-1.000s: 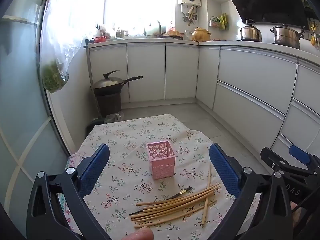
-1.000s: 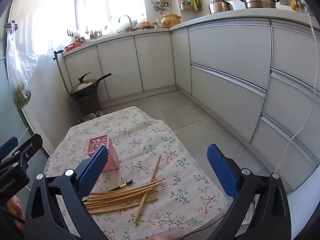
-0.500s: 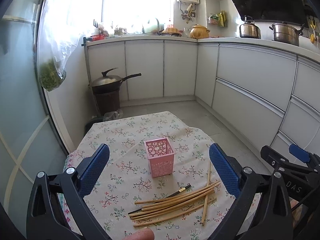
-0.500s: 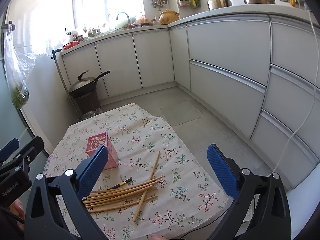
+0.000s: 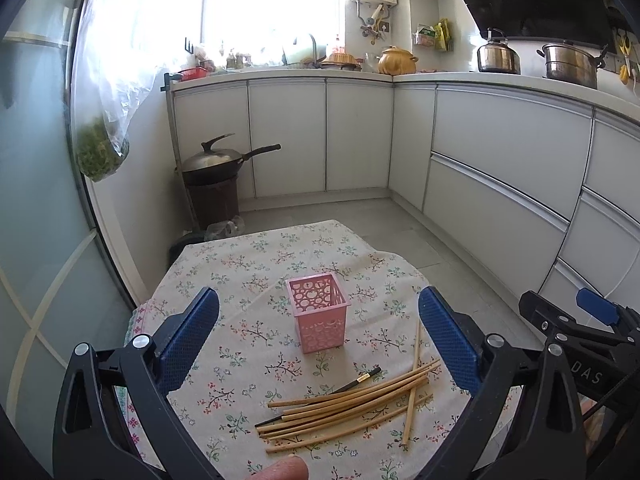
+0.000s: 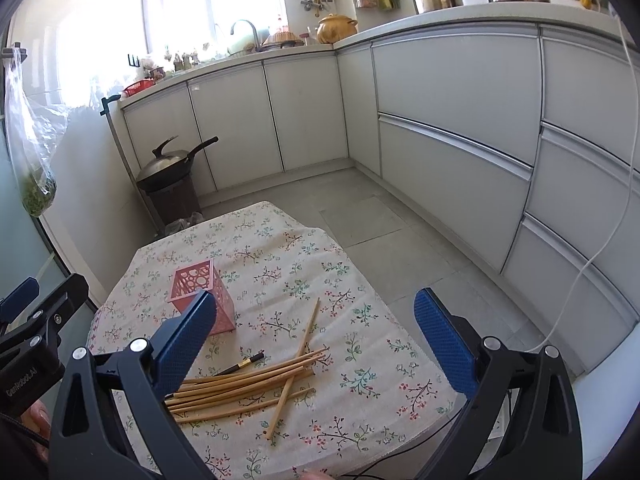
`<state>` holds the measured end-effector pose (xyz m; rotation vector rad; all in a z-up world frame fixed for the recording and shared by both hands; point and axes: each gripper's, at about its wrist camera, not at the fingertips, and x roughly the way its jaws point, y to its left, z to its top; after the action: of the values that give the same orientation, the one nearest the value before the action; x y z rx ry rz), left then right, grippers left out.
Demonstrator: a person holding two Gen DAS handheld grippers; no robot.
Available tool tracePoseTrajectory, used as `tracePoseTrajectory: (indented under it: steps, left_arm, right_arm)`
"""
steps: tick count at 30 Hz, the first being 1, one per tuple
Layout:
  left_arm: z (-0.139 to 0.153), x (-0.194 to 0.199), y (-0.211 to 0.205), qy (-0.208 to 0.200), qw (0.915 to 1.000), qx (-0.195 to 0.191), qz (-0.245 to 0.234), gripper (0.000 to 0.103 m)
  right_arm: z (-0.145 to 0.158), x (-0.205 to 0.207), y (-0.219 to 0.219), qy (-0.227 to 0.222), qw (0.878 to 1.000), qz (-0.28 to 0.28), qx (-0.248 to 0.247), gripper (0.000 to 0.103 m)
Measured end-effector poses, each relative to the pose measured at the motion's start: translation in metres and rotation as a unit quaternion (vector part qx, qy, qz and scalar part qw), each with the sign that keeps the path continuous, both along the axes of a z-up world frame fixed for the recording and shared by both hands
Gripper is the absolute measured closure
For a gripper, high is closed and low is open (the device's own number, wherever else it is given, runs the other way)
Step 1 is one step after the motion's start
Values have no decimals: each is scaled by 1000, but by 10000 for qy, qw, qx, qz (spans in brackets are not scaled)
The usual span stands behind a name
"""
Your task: Organize utensils
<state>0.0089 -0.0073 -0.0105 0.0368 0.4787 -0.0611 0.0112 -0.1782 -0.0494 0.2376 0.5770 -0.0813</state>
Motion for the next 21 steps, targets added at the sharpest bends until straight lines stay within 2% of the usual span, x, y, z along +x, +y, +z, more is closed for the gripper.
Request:
tracePoseTrajectory:
  steps: [21]
  left_arm:
    - [1, 2, 1, 52, 10000, -10, -4, 7]
  right_arm:
    - [-1, 0, 2, 16, 10000, 6, 7, 7]
